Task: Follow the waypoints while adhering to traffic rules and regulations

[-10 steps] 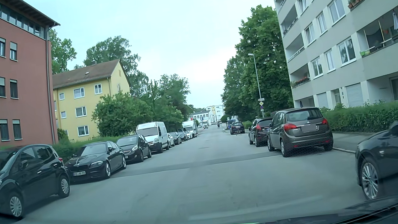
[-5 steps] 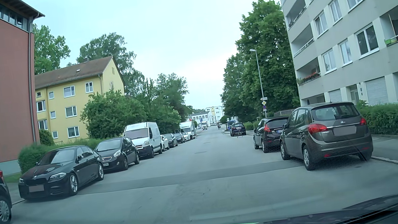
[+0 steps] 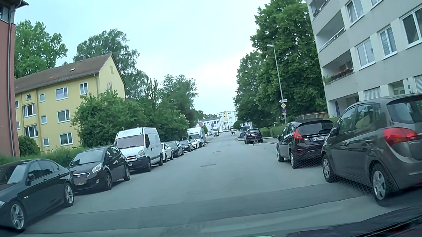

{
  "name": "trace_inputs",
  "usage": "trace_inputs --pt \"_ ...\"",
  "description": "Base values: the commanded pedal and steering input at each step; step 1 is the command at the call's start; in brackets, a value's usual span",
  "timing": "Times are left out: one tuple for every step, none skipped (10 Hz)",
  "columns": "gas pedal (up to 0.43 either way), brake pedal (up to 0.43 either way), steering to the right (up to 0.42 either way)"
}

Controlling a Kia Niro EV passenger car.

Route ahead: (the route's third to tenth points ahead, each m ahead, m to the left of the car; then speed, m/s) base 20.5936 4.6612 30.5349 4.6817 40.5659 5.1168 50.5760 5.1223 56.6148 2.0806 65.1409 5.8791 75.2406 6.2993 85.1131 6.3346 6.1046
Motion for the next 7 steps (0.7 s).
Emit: trace_inputs --pt "0.047 0.0 0.0" --pt "0.047 0.0 0.0" --pt "0.047 0.0 0.0" --pt "0.047 0.0 0.0" --pt "0.047 0.0 0.0" --pt "0.047 0.0 0.0" --pt "0.047 0.0 0.0"
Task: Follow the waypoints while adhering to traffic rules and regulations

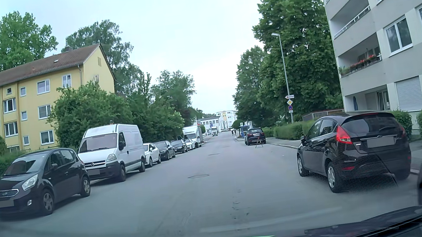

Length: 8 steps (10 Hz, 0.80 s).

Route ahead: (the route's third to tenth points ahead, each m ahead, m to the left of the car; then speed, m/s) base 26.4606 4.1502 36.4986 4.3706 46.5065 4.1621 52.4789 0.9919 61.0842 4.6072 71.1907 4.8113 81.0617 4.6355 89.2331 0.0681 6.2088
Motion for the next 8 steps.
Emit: trace_inputs --pt "0.047 0.0 0.0" --pt "0.047 0.0 0.0" --pt "0.047 0.0 0.0" --pt "0.028 0.0 0.0" --pt "0.028 0.0 0.0" --pt "0.039 0.0 0.0" --pt "0.039 0.0 0.0" --pt "0.039 0.0 0.0"
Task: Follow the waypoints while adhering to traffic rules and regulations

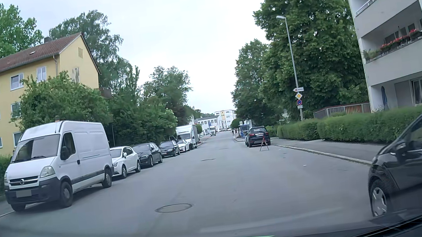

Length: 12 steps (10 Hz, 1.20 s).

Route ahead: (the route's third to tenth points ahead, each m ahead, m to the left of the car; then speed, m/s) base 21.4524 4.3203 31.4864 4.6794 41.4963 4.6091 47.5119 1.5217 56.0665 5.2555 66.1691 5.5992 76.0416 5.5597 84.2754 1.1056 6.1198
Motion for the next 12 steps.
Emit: trace_inputs --pt "0.039 0.0 -0.001" --pt "0.039 0.0 -0.004" --pt "0.039 0.0 -0.008" --pt "0.039 0.0 -0.008" --pt "0.039 0.0 -0.008" --pt "0.039 0.0 -0.008" --pt "0.039 0.0 -0.008" --pt "0.039 0.0 -0.008" --pt "0.039 0.0 -0.008" --pt "0.039 0.0 -0.008" --pt "0.039 0.0 -0.008" --pt "0.039 0.0 -0.008"
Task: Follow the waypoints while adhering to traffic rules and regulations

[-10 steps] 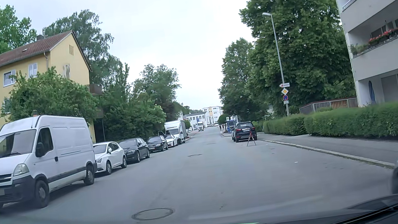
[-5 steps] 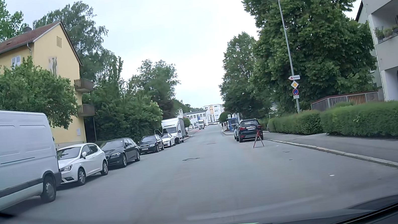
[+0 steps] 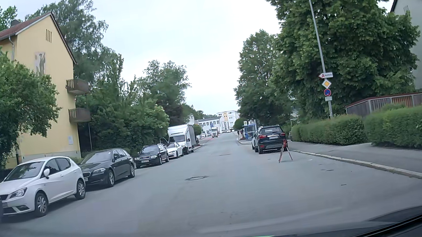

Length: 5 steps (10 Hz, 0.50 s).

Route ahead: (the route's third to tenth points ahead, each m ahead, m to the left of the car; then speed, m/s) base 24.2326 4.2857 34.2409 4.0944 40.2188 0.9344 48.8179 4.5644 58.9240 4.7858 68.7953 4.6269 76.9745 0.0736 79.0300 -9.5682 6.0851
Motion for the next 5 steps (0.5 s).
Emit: trace_inputs --pt "0.039 0.0 -0.008" --pt "0.039 0.0 -0.008" --pt "0.039 0.0 -0.008" --pt "0.039 0.0 -0.008" --pt "0.039 0.0 -0.008"
